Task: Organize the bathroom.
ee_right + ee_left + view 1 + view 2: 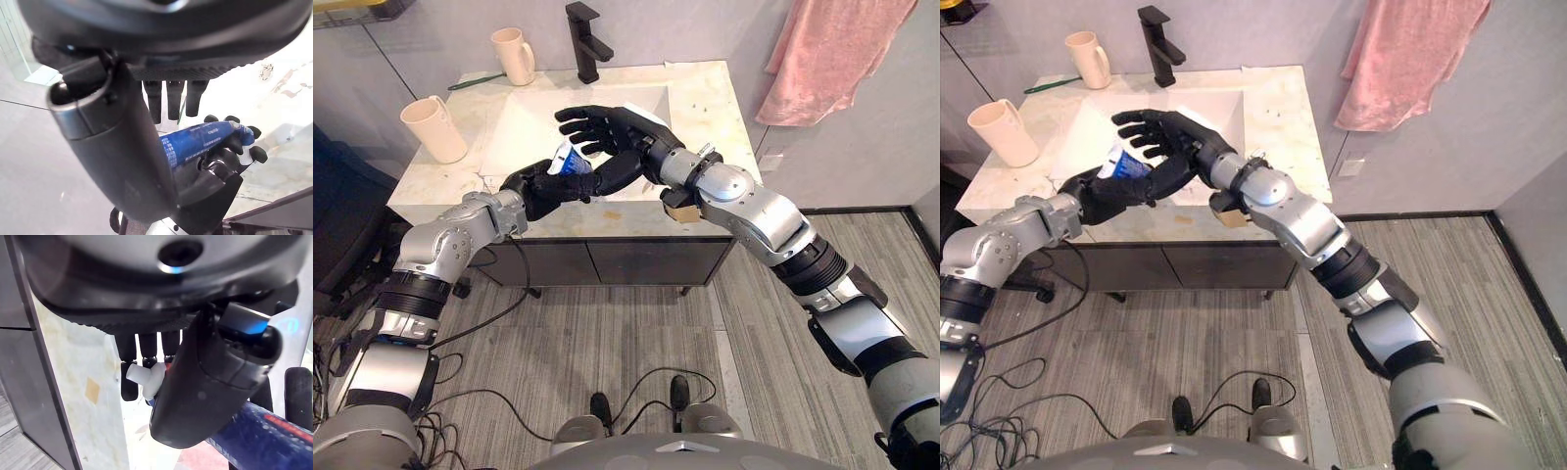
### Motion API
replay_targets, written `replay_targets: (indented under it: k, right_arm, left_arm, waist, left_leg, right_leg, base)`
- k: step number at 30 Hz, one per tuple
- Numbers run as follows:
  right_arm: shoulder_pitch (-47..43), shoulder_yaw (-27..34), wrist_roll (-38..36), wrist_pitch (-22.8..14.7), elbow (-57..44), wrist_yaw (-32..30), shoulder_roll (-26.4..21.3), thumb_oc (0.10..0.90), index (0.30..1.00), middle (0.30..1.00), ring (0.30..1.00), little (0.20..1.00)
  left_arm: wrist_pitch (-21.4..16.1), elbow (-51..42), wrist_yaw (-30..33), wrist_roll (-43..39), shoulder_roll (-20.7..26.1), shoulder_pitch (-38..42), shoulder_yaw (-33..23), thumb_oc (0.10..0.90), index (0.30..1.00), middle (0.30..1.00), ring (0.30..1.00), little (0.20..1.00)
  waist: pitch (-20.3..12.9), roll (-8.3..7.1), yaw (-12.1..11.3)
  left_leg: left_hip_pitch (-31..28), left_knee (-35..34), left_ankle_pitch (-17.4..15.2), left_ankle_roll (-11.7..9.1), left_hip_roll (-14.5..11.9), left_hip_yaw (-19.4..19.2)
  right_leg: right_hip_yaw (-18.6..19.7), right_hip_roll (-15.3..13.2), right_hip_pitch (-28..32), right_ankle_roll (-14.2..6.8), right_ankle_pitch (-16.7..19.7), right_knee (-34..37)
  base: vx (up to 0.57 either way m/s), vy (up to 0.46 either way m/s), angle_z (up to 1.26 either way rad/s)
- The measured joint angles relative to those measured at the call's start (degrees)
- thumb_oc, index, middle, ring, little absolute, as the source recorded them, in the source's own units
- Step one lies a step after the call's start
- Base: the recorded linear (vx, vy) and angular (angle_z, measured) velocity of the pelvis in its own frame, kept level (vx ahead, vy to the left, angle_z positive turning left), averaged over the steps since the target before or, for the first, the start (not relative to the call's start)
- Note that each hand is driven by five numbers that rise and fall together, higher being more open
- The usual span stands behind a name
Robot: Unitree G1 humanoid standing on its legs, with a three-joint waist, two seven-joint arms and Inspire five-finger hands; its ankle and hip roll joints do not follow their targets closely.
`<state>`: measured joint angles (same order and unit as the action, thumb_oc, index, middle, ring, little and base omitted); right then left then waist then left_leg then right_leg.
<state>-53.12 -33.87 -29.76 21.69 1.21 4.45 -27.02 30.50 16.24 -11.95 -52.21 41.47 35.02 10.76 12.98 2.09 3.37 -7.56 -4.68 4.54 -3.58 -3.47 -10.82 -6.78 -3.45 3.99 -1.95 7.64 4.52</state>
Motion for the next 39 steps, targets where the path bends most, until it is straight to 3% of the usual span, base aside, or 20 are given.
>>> replay_targets:
  k: [5,20,21,23,24,28,36,39]
  right_arm:
    - [0.0,0.0,0.2,0.0,0.2,-2.3,-0.2,0.4,0.3,0.3,0.3,0.3]
    - [0.0,0.0,0.3,0.0,0.2,-2.9,-0.3,0.4,0.3,0.3,0.3,0.3]
    - [0.0,0.0,0.3,0.0,0.2,-3.0,-0.3,0.452,0.378,0.378,0.378,0.378]
    - [0.0,0.0,0.3,0.0,0.2,-3.1,-0.3,0.703,0.754,0.754,0.754,0.754]
    - [0.0,0.0,0.4,0.0,0.3,-3.2,-0.3,0.8,0.9,0.9,0.9,0.9]
    - [0.1,-1.2,2.0,0.0,2.9,-2.0,1.1,0.8,0.9,0.9,0.9,0.9]
    - [0.1,-3.7,2.3,-2.4,5.0,-1.1,3.4,0.8,0.9,0.9,0.9,0.9]
    - [0.5,-4.1,2.4,-3.5,5.7,-1.1,4.3,0.8,0.9,0.9,0.9,0.9]
  left_arm:
    - [1.9,-0.1,-1.4,-1.7,-0.3,0.0,0.2,0.4,0.3,0.3,0.3,0.3]
    - [2.3,-0.6,-1.2,-1.6,-0.7,0.0,0.2,0.4,0.3,0.3,0.3,0.3]
    - [2.3,-0.7,-1.0,-1.6,-0.7,0.0,0.2,0.4,0.3,0.3,0.3,0.3]
    - [2.3,-0.7,-0.9,-1.6,-0.9,0.0,0.3,0.4,0.3,0.3,0.3,0.3]
    - [2.2,-0.7,-0.2,-1.6,-1.5,0.0,0.3,0.4,0.3,0.3,0.3,0.3]
    - [-1.4,1.2,7.1,1.3,-7.6,0.0,1.7,0.4,0.3,0.3,0.3,0.3]
    - [-9.4,2.9,9.5,5.9,-12.2,-0.2,6.7,0.4,0.3,0.3,0.3,0.3]
    - [-14.5,3.7,11.2,7.8,-15.8,-3.0,7.0,0.4,0.3,0.3,0.3,0.3]
  waist:
    - [0.0,0.02,-0.2]
    - [0.0,0.05,-0.1]
    - [0.0,0.05,-0.1]
    - [0.0,0.05,-0.1]
    - [0.0,0.05,-0.1]
    - [-0.1,0.09,-0.1]
    - [-0.7,-0.06,-1.0]
    - [-1.3,-1.16,-0.7]
  left_leg:
    - [0.0,0.1,0.0,0.0,0.0,0.0]
    - [0.0,0.1,0.0,0.0,0.0,0.0]
    - [0.0,0.1,0.0,0.0,0.0,0.0]
    - [0.1,0.2,0.0,0.0,0.0,0.0]
    - [0.1,0.3,0.0,0.0,0.0,0.0]
    - [0.1,0.3,0.0,0.0,-0.1,0.0]
    - [0.1,0.3,-0.5,0.2,-0.2,-0.1]
    - [0.3,0.3,-0.6,0.2,-0.3,-0.2]
  right_leg:
    - [0.0,0.0,0.0,0.0,0.0,0.0]
    - [0.0,0.0,0.0,0.0,0.0,0.0]
    - [0.0,0.0,0.0,0.0,0.0,0.0]
    - [0.0,0.0,0.0,0.0,0.0,0.0]
    - [0.1,0.0,0.1,0.0,0.0,0.0]
    - [0.1,0.1,0.1,0.0,0.0,0.0]
    - [0.2,0.2,0.1,0.1,0.3,0.0]
    - [0.3,0.3,-0.2,0.1,0.4,0.0]
  base:
    - [0.0,0.0,0.0]
    - [0.0,0.0,0.0]
    - [0.0,0.0,0.0]
    - [-0.01,-0.016,0.0]
    - [-0.01,-0.051,-0.01]
    - [-0.02,-0.052,0.0]
    - [0.0,-0.005,0.0]
    - [0.0,-0.008,-0.01]
